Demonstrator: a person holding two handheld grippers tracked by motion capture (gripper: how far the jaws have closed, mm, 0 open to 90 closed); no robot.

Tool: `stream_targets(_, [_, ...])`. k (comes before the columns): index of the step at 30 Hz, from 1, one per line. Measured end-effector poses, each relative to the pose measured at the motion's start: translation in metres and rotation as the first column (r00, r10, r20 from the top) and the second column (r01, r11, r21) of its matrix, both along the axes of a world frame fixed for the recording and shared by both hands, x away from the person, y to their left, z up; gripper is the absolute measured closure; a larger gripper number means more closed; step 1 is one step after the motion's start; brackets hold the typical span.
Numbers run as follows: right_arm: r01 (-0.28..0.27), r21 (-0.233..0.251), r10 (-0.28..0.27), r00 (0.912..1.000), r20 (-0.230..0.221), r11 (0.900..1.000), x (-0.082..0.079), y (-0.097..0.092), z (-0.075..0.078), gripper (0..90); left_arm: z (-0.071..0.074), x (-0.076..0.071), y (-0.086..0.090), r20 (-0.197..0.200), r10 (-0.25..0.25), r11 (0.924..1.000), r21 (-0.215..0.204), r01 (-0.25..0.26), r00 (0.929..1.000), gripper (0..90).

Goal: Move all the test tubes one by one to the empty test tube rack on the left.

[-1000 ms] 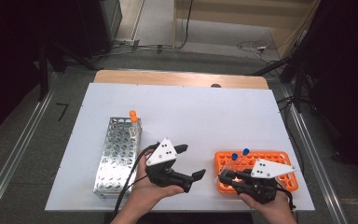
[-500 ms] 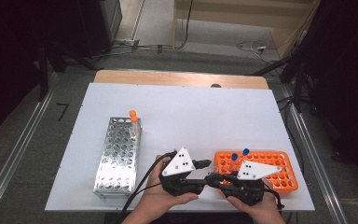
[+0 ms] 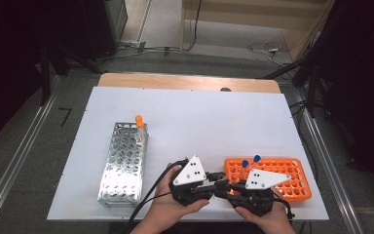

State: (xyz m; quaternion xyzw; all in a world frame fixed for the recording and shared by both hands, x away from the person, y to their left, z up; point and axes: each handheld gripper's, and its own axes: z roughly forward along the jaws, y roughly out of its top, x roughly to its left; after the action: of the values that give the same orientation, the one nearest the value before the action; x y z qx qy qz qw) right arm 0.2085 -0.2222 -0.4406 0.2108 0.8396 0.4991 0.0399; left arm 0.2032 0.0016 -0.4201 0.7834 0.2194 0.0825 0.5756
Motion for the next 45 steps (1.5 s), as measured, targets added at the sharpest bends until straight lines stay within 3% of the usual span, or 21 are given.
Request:
stream_targets(2, [0.007,0.006,-0.007,0.9999,0.009,1.0,0.0,0.0,0.0,71.2,0.001,0.0,0.002,0.003,0.006,0.9999,-0.008,-0.006,1.0,76.9])
stream_targets(7, [0.01,0.026,-0.011,0.9996,0.027,0.9996,-0.001,-0.004,0.002,48.4,0.005,0.002,0.01,0.012,0.032,0.9993,-0.021,-0.032,0.9994,76.9])
stream_targets(9, [0.052,0.023,-0.053,0.9971,0.054,0.9984,-0.001,-0.006,0.004,43.5,0.006,0.003,0.014,0.017,0.048,0.9986,-0.023,-0.048,0.9987,77.0])
stream_targets(12, [0.068,0.038,-0.07,0.9958,0.058,0.9969,0.001,-0.011,0.007,30.7,0.008,0.004,0.02,0.026,0.069,0.9973,-0.028,-0.068,0.9973,77.0])
stream_targets(18, [0.1,0.059,-0.104,0.9922,0.068,0.9932,0.005,-0.022,0.014,14.3,0.01,0.008,0.036,0.033,0.124,0.9918,-0.035,-0.123,0.9917,77.0])
stream_targets(23, [0.098,0.065,-0.102,0.9928,0.064,0.9931,0.008,-0.032,0.017,1.3,0.013,0.011,0.05,0.042,0.162,0.9863,-0.038,-0.16,0.9859,77.0])
stream_targets(35, [0.161,0.097,-0.168,0.9835,0.068,0.9822,0.015,-0.059,0.022,0.0,0.017,0.018,0.087,0.046,0.269,0.9623,-0.057,-0.266,0.9621,77.0])
stream_targets(45, [0.198,0.103,-0.206,0.976,0.07,0.9747,0.018,-0.078,0.022,0.0,0.021,0.021,0.118,0.057,0.356,0.9334,-0.07,-0.352,0.9328,77.0])
